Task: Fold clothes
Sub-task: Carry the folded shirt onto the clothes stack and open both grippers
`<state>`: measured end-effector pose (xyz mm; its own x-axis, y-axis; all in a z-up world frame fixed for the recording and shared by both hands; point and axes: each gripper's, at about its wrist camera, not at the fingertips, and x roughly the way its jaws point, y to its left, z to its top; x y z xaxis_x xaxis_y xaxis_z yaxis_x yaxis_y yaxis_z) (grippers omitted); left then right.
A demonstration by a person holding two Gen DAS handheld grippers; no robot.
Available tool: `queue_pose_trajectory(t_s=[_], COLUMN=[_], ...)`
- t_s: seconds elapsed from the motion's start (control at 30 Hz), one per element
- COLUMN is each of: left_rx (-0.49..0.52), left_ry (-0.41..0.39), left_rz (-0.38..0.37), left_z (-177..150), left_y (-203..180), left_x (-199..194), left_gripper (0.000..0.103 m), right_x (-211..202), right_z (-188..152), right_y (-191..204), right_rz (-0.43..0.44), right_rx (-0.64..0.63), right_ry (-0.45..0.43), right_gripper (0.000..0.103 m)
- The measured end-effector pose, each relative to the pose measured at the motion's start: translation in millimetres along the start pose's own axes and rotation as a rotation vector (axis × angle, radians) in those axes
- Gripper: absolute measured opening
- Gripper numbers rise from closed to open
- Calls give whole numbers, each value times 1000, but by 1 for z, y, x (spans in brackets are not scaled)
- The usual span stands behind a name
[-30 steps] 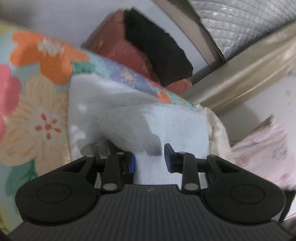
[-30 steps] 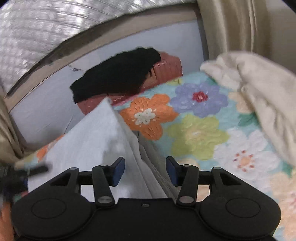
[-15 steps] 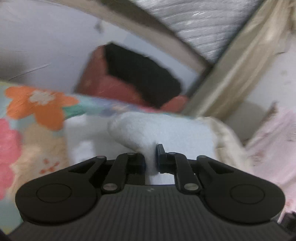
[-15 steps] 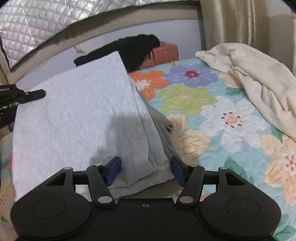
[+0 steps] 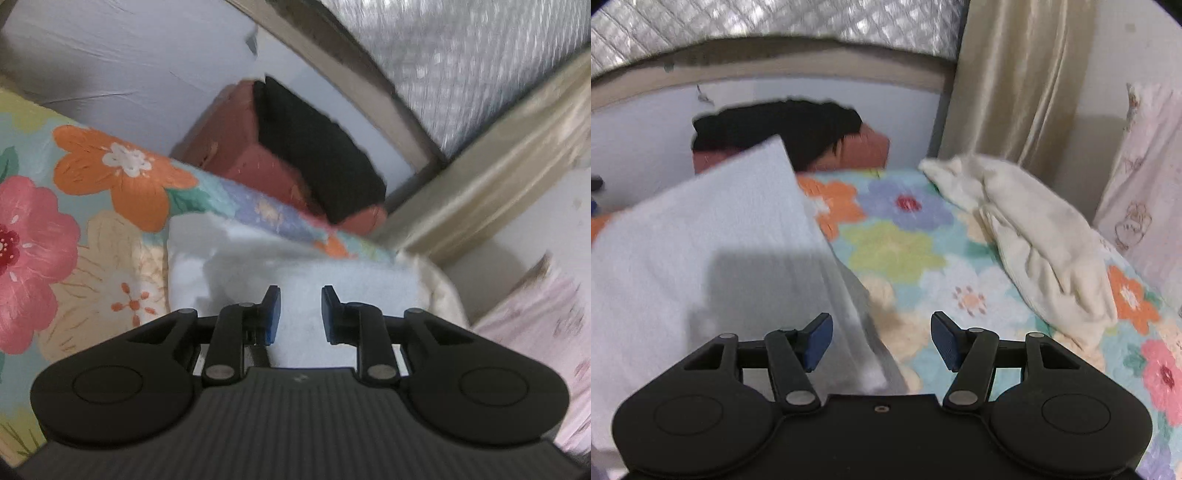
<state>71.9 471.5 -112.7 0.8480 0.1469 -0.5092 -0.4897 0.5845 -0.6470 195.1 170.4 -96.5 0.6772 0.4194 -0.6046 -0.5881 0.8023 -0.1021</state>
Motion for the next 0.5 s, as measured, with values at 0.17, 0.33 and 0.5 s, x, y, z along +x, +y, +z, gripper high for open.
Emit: queue_pose_trajectory(t_s=[0.17, 0.33, 0.5], left_rx=[131, 126, 210], left_ry=[148, 171, 134], left_rz=[125, 134, 169], left_z=[-14, -14, -15], left_y=[-14, -10, -18], left_x=[37, 40, 28], left_gripper=[23, 23, 31], right_x=[-22, -16, -23], right_z=[-13, -65, -73], right_y=[29, 71, 52], right_rz=[242, 264, 263], right_rx=[-4, -145, -17], right_ry=[-55, 50, 90], right_gripper=[65, 68, 68])
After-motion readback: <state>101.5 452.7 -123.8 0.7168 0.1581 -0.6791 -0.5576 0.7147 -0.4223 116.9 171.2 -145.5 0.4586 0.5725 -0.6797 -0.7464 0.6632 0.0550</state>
